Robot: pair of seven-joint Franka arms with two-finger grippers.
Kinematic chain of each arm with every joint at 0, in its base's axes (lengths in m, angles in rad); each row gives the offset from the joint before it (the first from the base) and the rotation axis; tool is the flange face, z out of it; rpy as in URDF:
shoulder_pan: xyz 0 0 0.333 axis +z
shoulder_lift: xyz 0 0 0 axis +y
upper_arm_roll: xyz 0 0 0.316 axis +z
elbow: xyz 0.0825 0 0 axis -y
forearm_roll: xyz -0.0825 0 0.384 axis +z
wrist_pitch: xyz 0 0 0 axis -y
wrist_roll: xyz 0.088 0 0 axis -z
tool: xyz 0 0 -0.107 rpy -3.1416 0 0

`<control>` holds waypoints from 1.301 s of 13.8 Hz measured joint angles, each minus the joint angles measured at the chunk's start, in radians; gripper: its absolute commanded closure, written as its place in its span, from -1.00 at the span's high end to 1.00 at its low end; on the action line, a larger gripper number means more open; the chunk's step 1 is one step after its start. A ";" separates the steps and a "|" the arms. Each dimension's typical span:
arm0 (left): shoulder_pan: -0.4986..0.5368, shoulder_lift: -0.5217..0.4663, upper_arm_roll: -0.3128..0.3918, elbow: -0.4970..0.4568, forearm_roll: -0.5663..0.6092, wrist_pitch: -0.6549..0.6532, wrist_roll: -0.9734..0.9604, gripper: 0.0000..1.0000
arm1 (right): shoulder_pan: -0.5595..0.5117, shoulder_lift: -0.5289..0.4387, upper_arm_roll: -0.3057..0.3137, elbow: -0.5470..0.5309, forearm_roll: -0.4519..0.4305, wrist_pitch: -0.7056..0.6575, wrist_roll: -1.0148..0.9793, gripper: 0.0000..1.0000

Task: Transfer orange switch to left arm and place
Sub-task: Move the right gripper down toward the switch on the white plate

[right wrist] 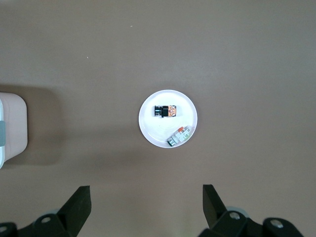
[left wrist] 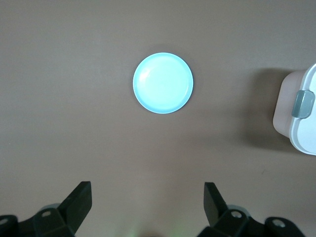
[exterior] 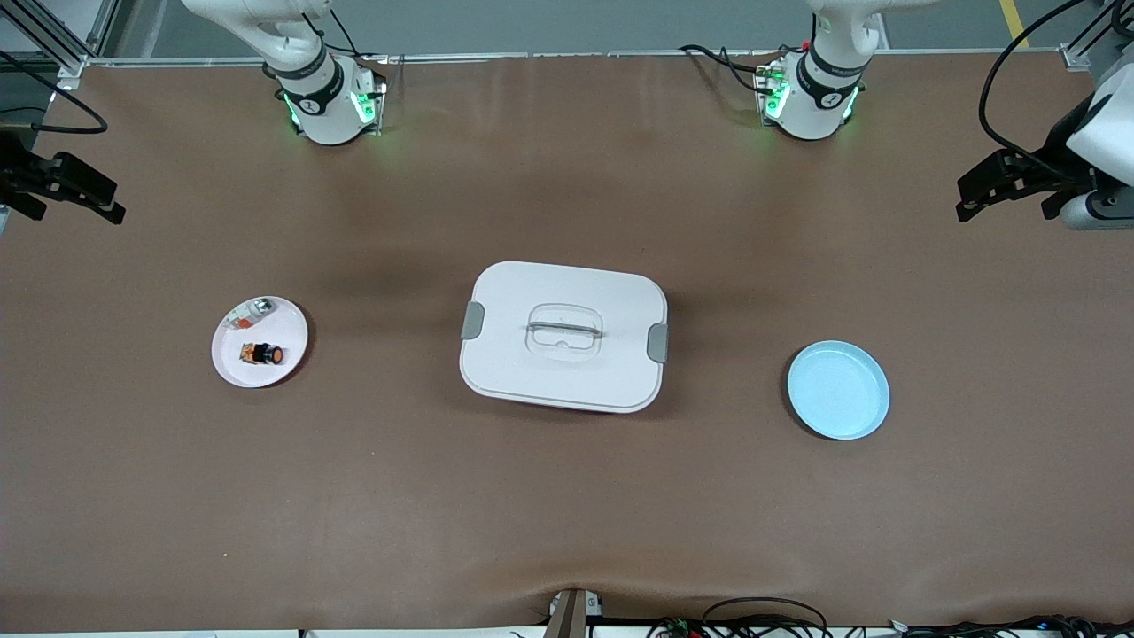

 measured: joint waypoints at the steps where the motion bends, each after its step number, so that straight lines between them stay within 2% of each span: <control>1: 0.000 0.000 0.000 0.000 0.000 0.000 0.000 1.00 | 0.000 0.000 0.000 0.000 0.000 0.000 0.000 1.00; 13: 0.000 0.002 0.000 0.005 0.000 -0.001 0.000 1.00 | -0.009 0.008 0.000 0.000 0.000 -0.022 0.000 1.00; 18: 0.000 0.008 0.000 0.004 0.000 -0.002 0.000 1.00 | -0.009 0.087 0.000 -0.038 0.000 -0.016 0.000 1.00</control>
